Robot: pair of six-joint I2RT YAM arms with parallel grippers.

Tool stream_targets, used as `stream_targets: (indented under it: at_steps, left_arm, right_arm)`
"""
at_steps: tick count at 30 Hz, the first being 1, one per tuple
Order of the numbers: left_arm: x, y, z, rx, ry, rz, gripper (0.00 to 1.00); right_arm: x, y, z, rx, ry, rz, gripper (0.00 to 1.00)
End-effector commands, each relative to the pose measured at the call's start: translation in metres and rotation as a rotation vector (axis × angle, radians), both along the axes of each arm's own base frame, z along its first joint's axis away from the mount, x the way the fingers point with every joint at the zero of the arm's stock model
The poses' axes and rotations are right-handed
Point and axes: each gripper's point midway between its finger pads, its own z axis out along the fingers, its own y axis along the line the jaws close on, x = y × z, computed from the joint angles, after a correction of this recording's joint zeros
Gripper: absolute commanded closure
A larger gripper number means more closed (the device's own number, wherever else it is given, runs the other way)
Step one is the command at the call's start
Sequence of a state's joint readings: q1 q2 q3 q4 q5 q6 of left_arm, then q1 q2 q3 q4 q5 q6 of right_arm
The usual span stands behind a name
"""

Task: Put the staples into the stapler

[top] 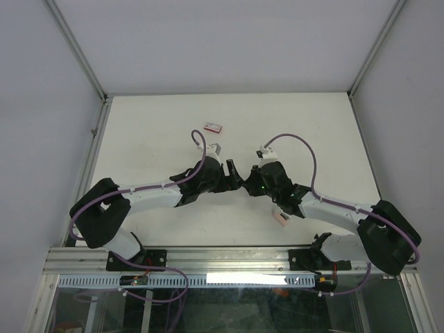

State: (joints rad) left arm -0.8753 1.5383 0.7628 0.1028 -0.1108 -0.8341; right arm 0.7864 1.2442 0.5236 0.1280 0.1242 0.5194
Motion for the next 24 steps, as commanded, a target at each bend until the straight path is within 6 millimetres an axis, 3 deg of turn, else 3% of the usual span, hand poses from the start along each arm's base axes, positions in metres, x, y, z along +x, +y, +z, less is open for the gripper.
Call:
stream_targets:
  at_steps: [1,9,20,24]
  left_arm:
    - [0.014,-0.004,0.030,-0.085,-0.081,0.030,0.21]
    - [0.011,-0.005,0.011,-0.056,-0.032,0.017,0.33]
    - [0.005,0.013,-0.015,0.023,-0.007,0.039,0.42]
    - [0.003,0.018,-0.021,0.037,0.003,0.044,0.51]
  right_arm:
    - [0.017,0.017,0.034,0.071,-0.095,-0.002,1.00]
    - [0.017,0.019,0.033,0.064,-0.096,0.002,1.00]
    - [0.019,0.011,0.025,0.043,-0.073,-0.053,1.00]
    - [0.017,0.009,0.021,0.042,-0.057,-0.064,1.00]
